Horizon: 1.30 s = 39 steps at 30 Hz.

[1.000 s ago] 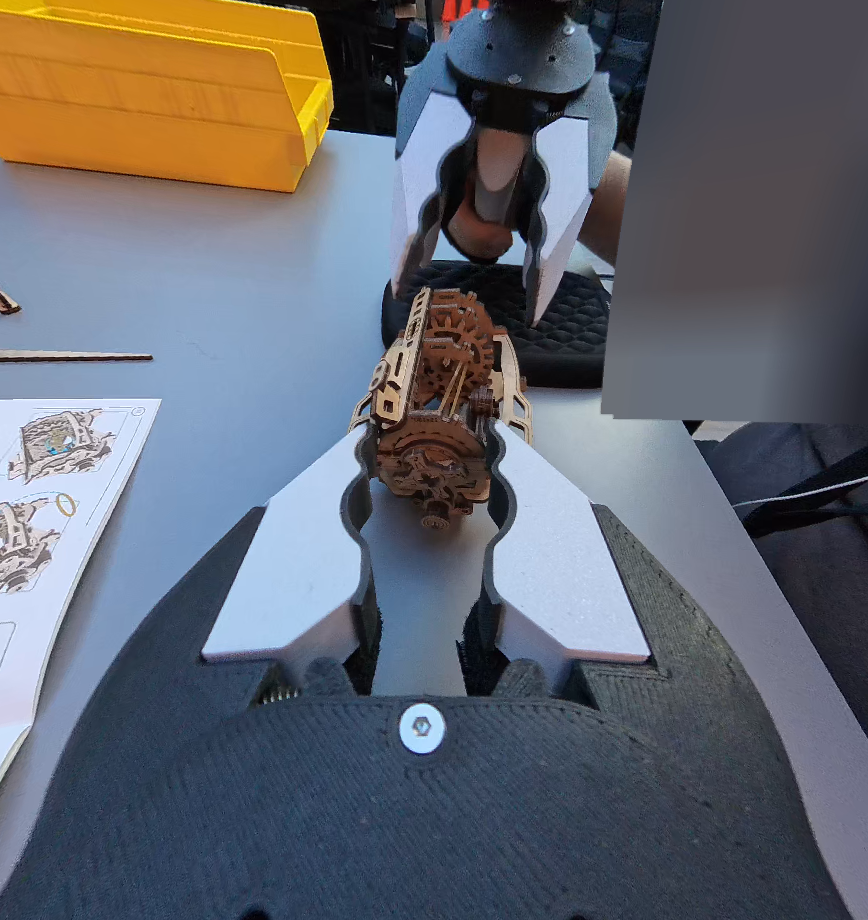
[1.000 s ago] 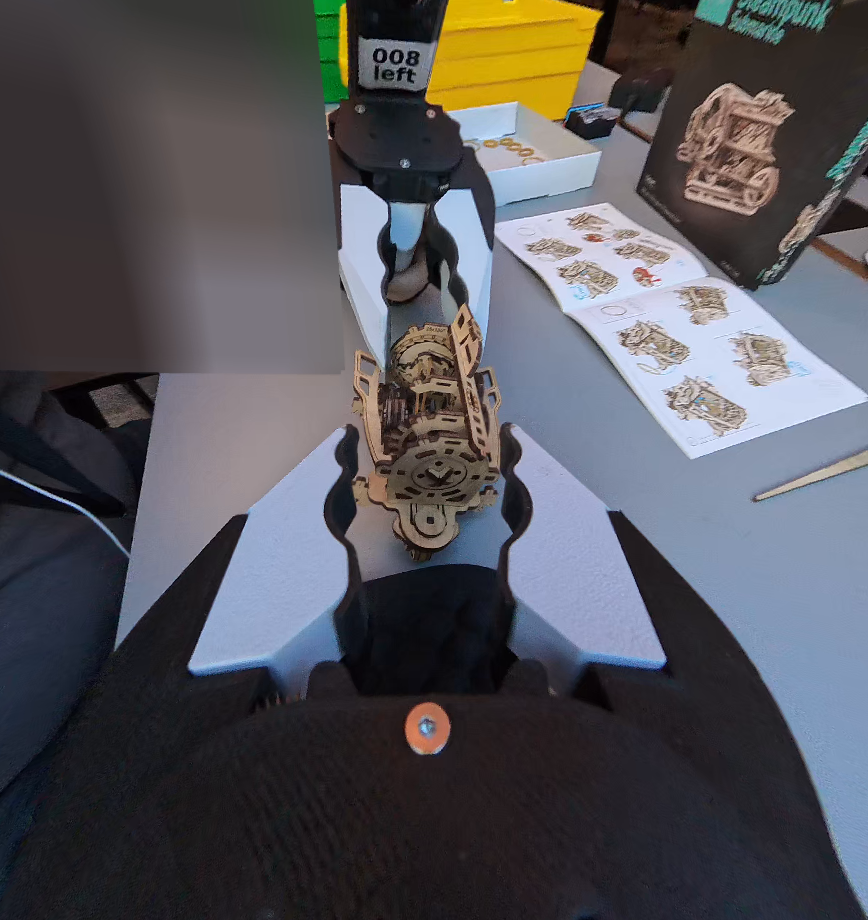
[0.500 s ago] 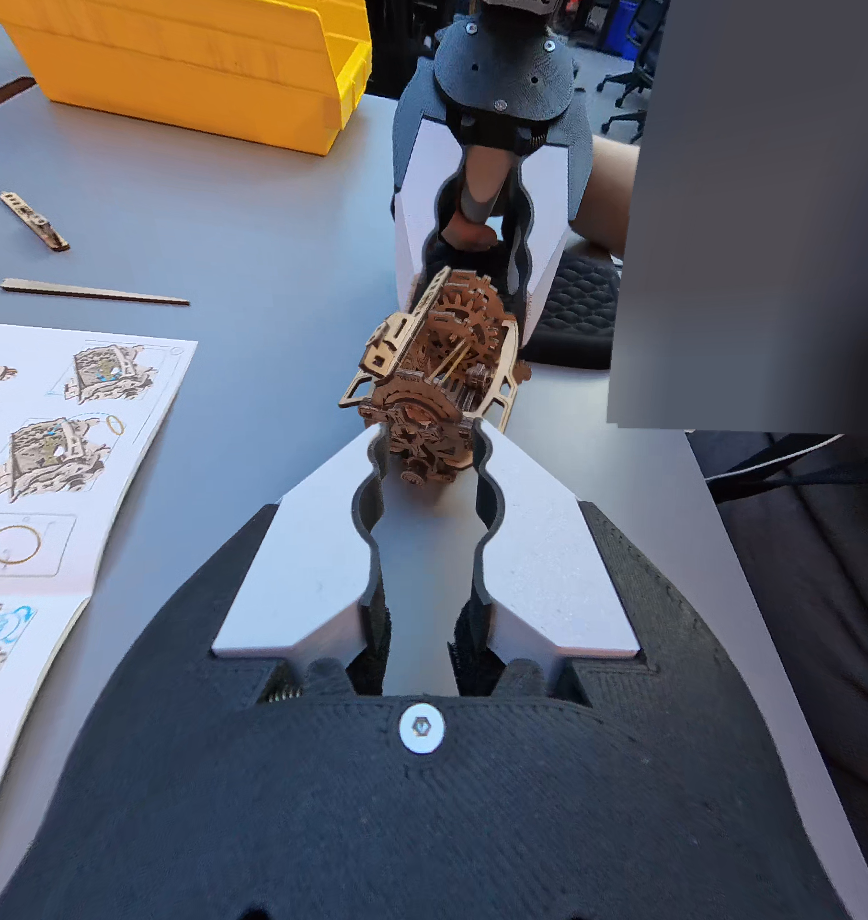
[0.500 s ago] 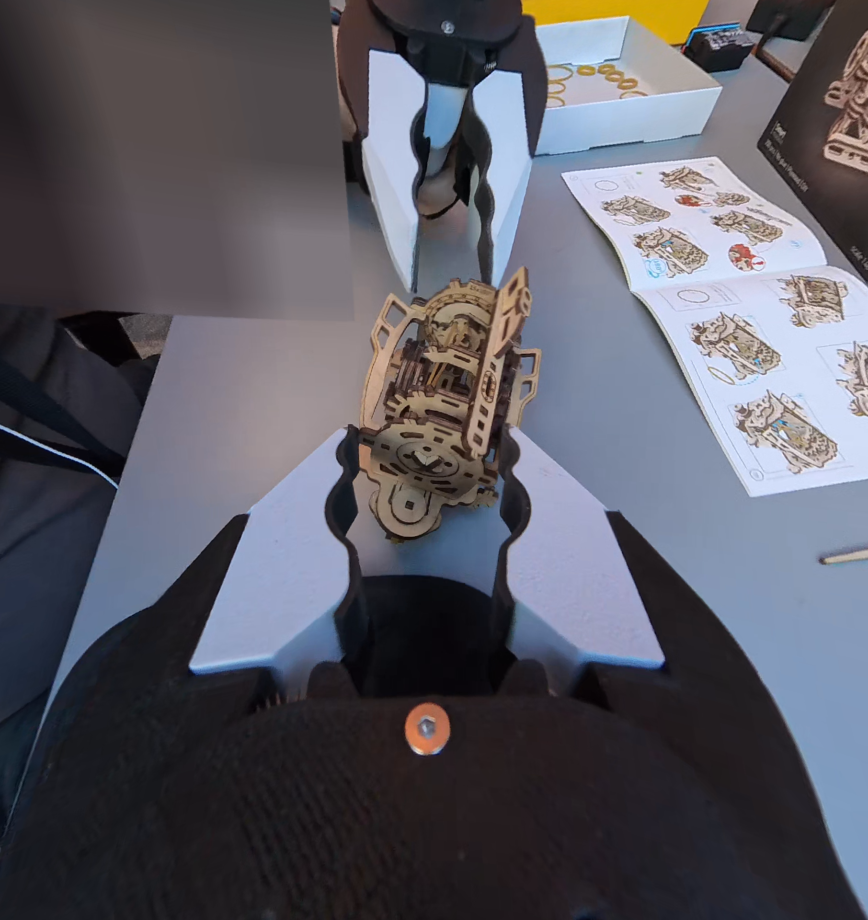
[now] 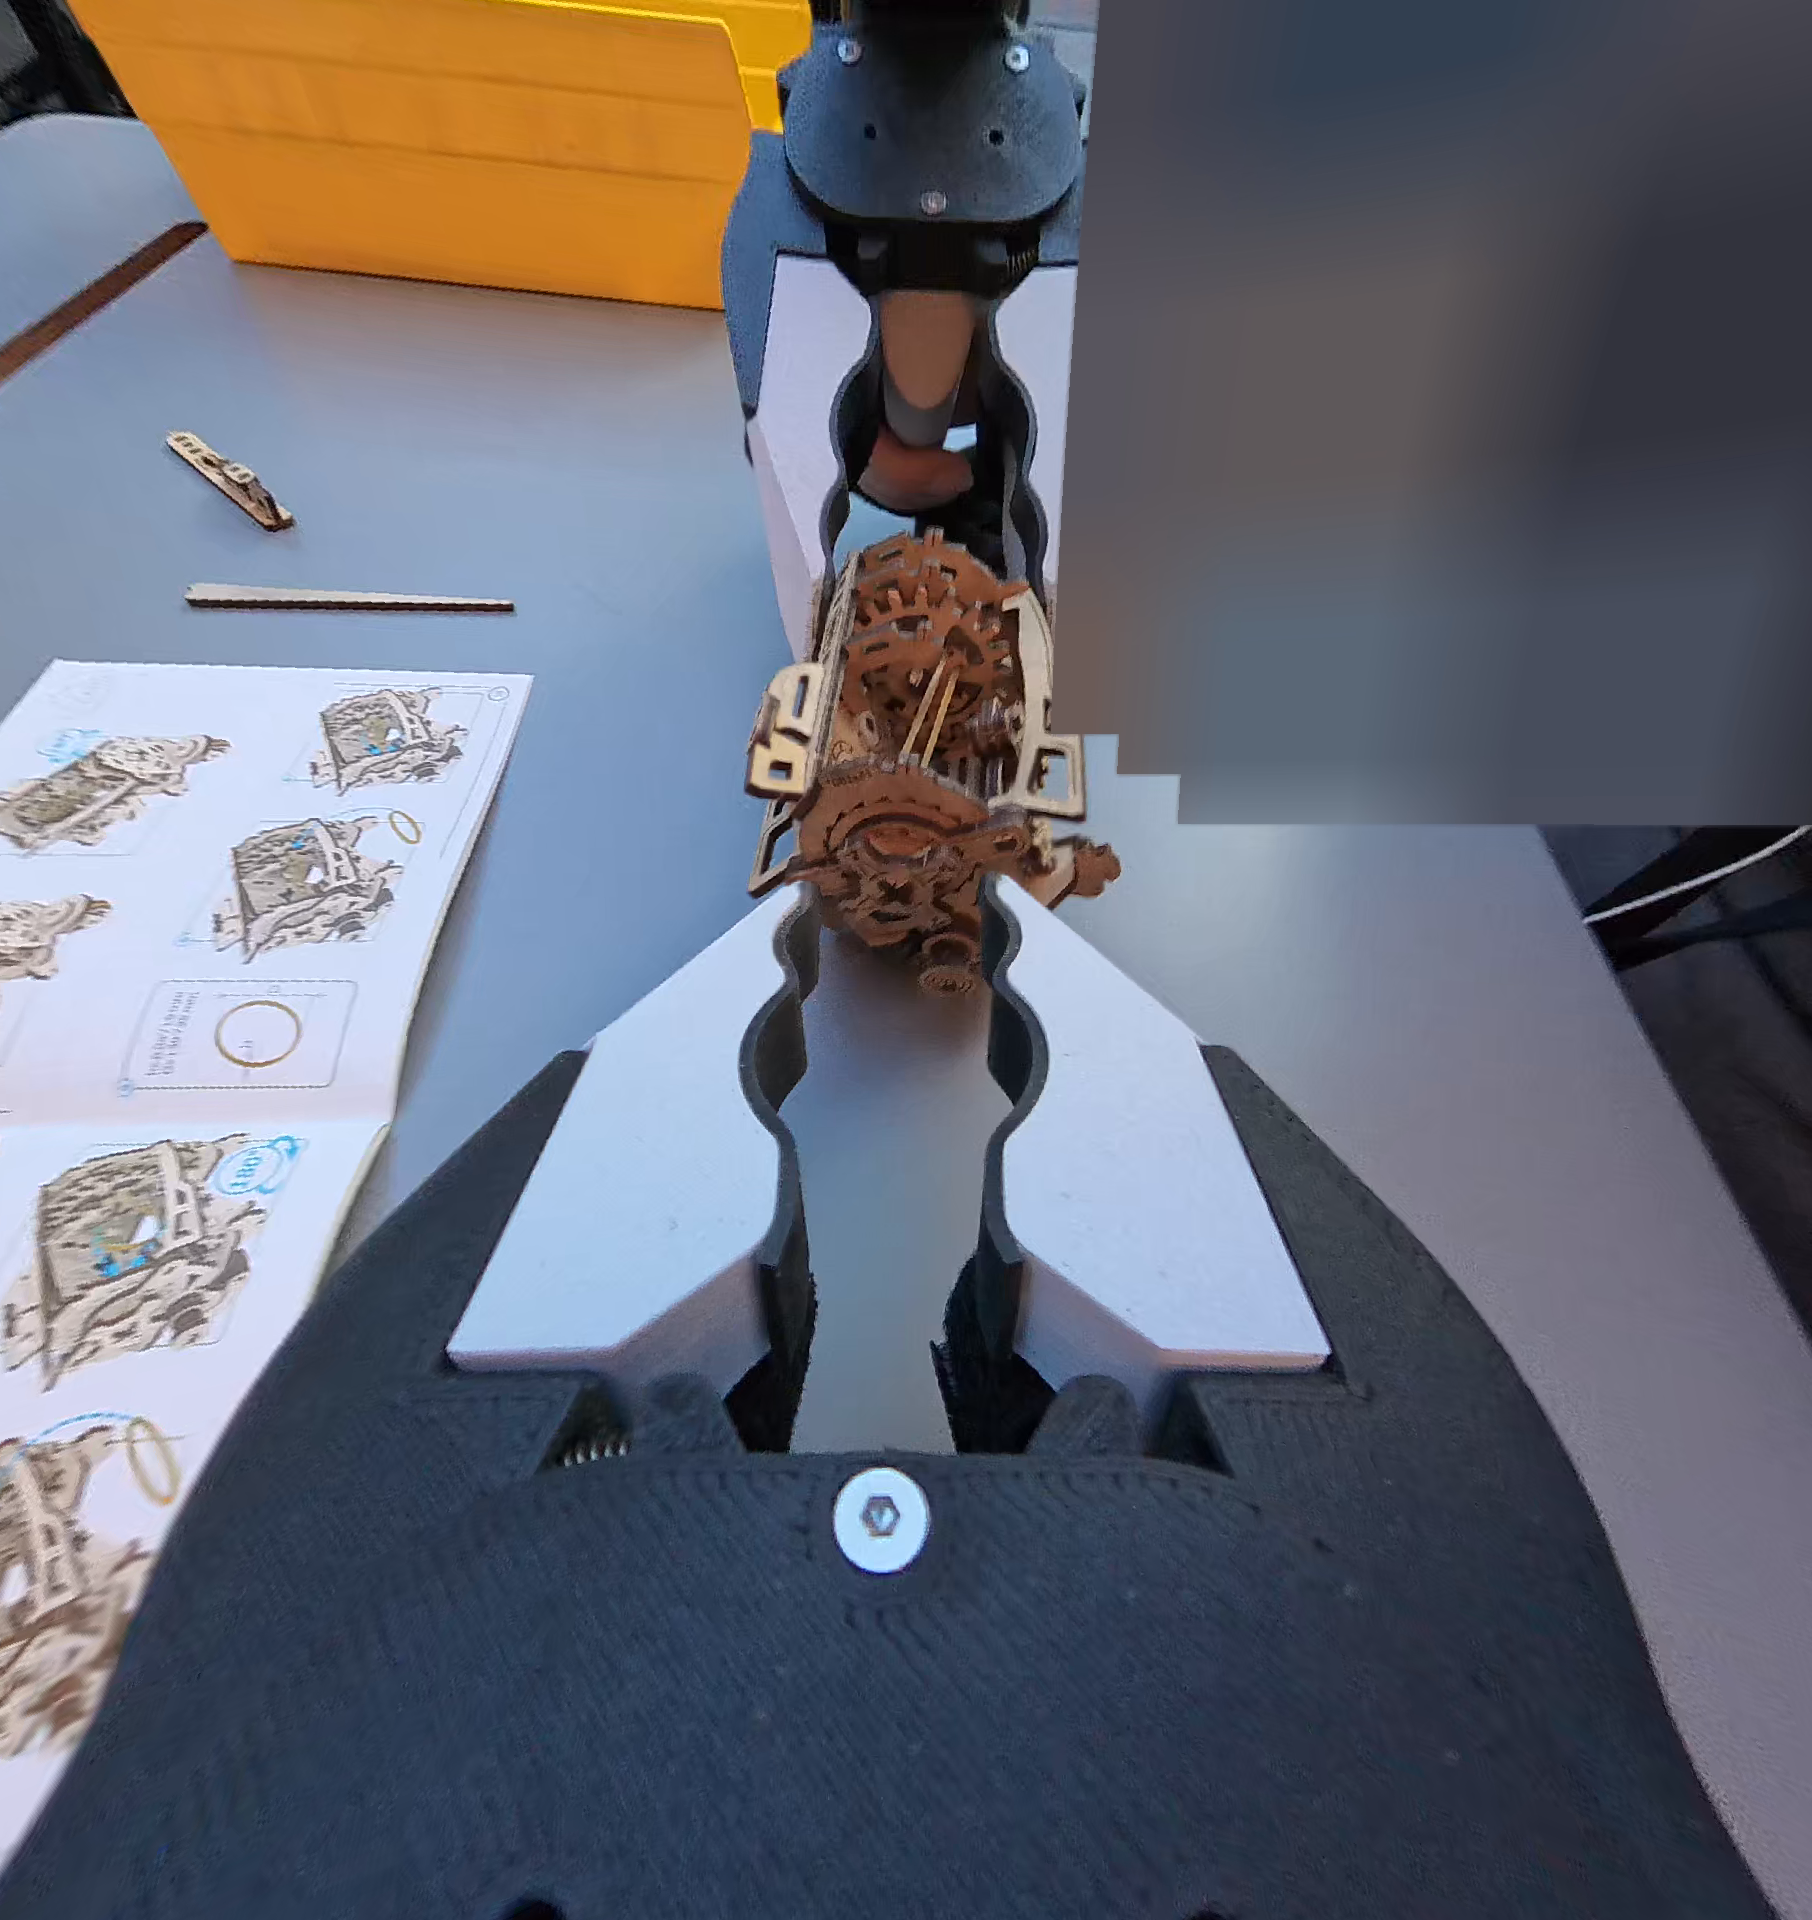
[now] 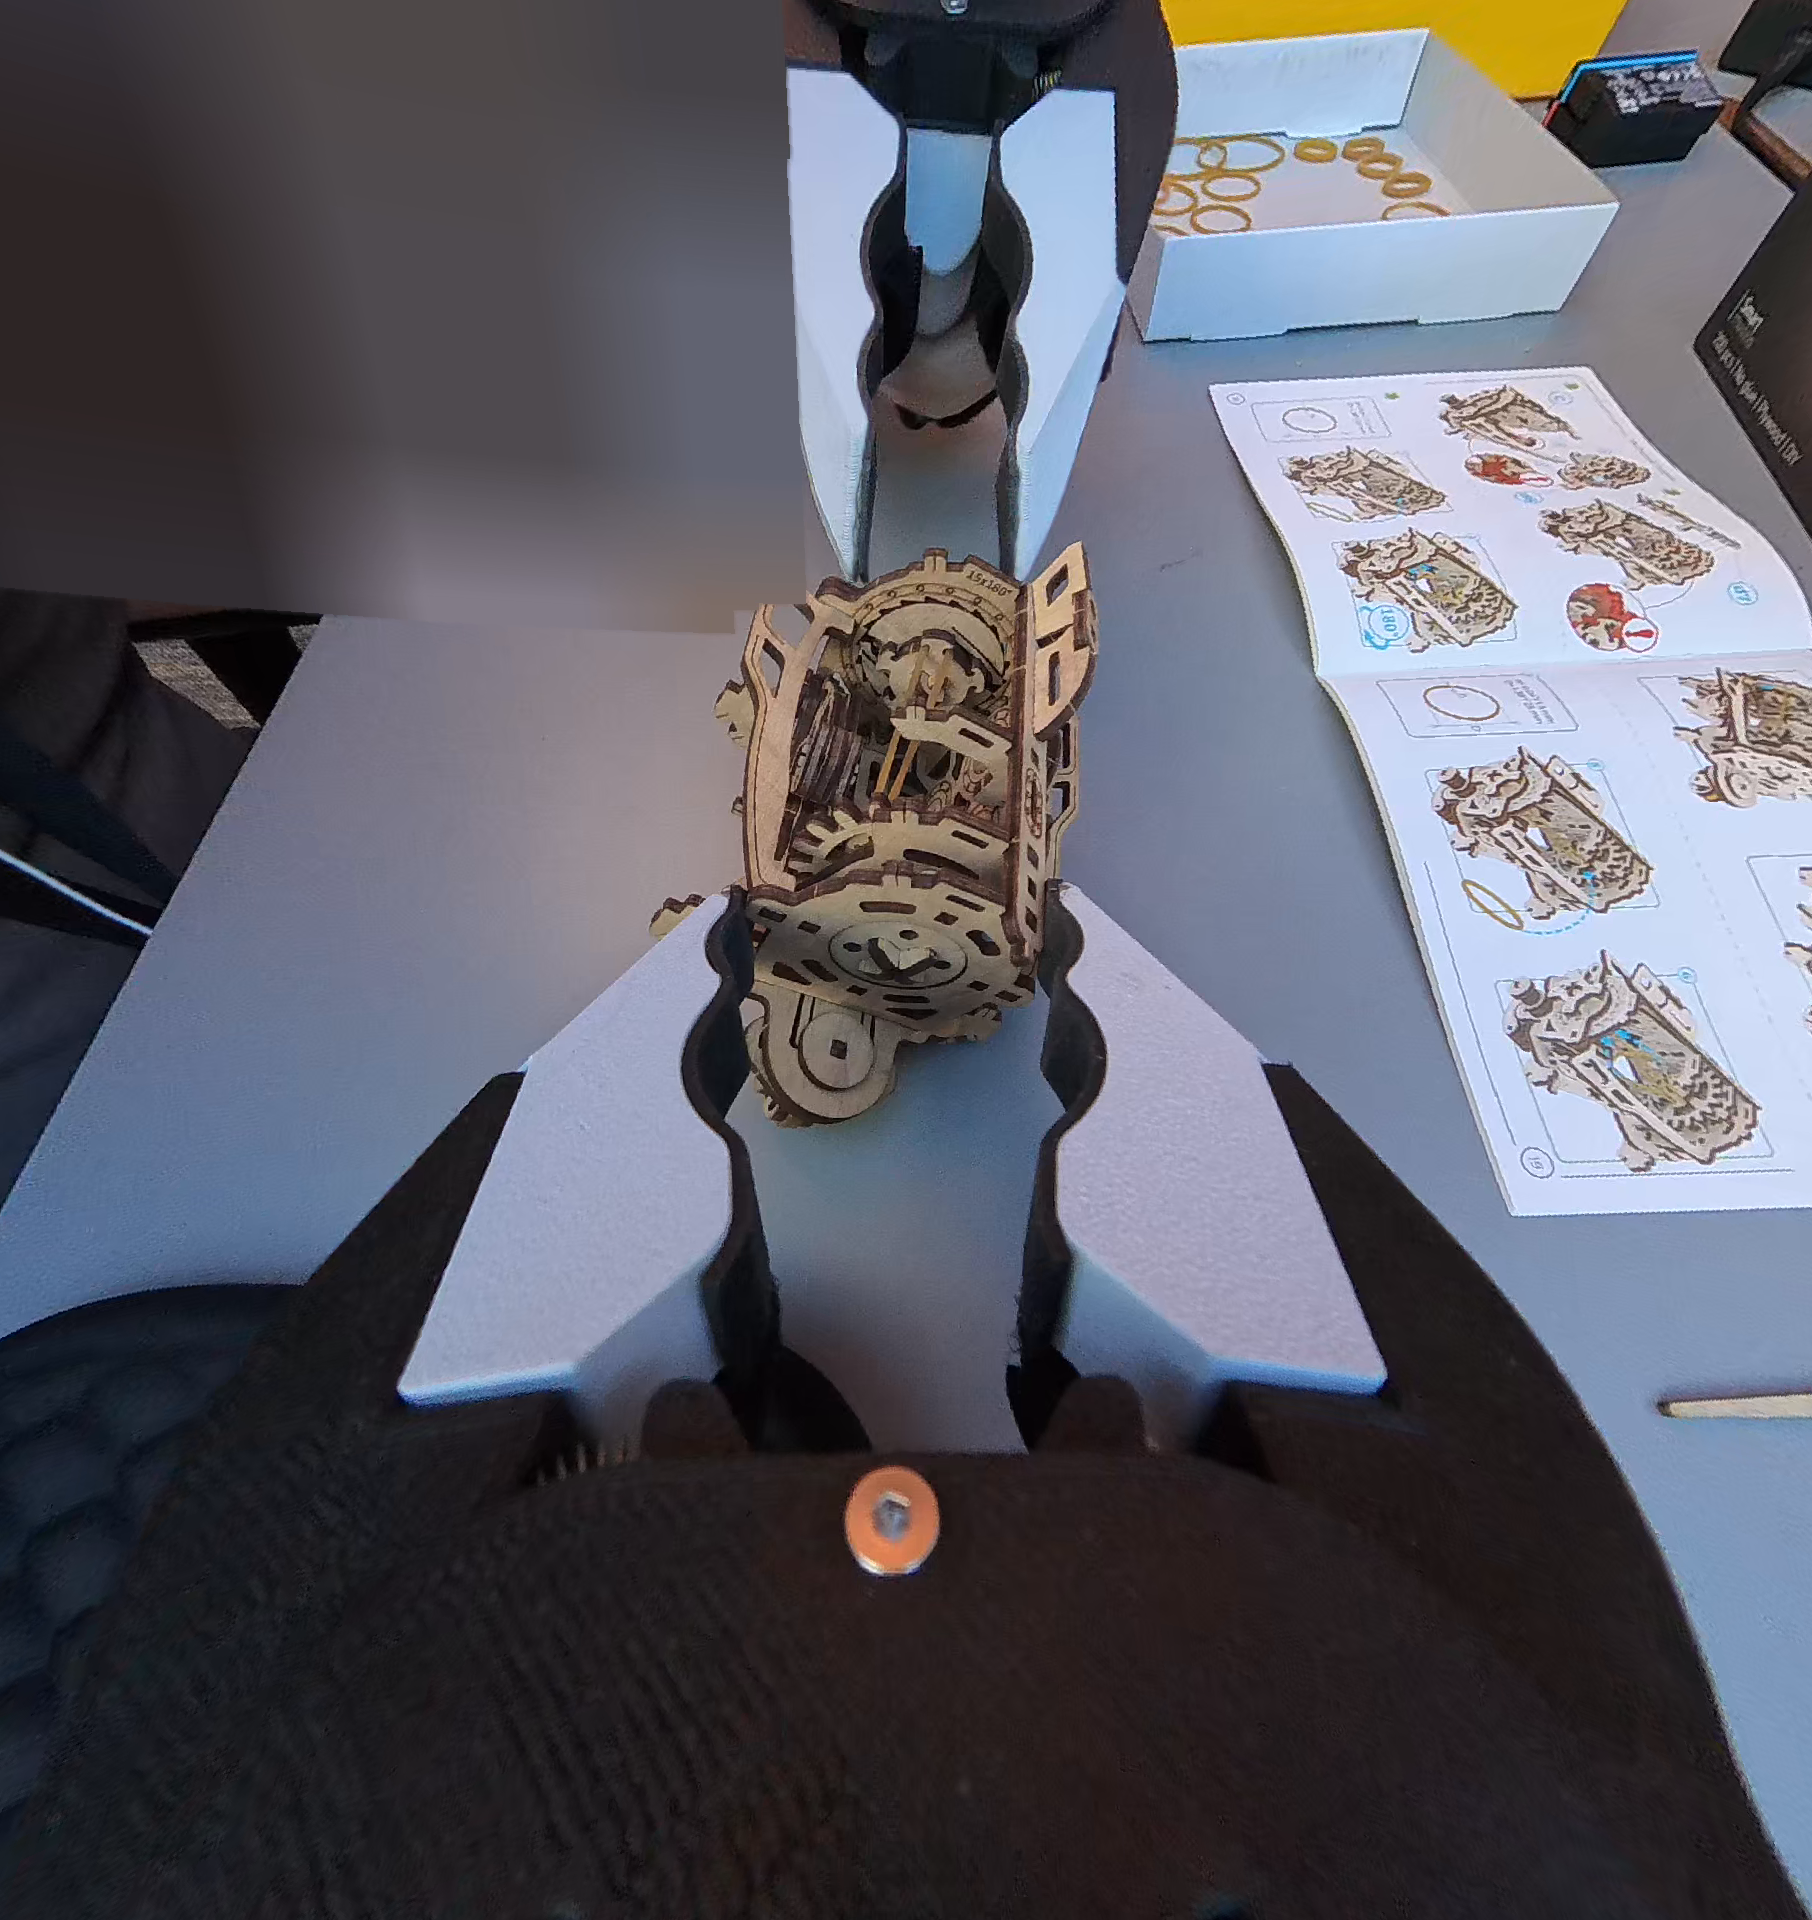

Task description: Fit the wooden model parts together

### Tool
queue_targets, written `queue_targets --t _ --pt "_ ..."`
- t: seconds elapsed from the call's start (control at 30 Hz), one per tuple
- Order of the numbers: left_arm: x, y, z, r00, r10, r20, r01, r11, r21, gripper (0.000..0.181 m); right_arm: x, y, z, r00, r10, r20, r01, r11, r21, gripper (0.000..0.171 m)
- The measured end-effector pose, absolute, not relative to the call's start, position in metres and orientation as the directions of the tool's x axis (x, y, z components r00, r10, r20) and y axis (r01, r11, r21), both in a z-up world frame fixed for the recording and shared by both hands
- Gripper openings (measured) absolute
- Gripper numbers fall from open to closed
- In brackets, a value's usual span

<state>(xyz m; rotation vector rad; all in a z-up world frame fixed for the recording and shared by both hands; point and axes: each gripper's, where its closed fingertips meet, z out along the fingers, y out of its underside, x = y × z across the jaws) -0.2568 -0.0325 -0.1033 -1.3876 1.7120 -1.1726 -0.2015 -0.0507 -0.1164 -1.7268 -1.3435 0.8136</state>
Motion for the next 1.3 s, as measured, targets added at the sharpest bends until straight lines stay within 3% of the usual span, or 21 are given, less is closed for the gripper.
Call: queue_targets --t 0.2,0.7,0.93,1.3 --pt "-0.255 -0.033 -0.109 -0.267 -0.953 -0.143 -0.379 0.24 -0.894 0.033 -0.201 -0.051 -0.117 0.22 0.975 0.007 0.473 -0.101 -0.875 0.055" --pt "-0.256 -0.039 -0.107 -0.307 -0.916 -0.259 -0.307 0.353 -0.884 0.021 -0.203 -0.053 -0.116 0.177 0.98 0.095 0.454 0.004 -0.891 0.055" --pt "-0.255 -0.038 -0.104 -0.295 -0.943 -0.153 -0.302 0.244 -0.921 0.029 -0.204 -0.053 -0.115 0.187 0.976 0.111 0.468 0.011 -0.884 0.055" --pt "-0.251 -0.037 -0.103 -0.287 -0.949 -0.127 -0.3 0.215 -0.93 0.022 -0.2 -0.056 -0.102 0.232 0.97 0.074 0.414 -0.03 -0.91 0.067"
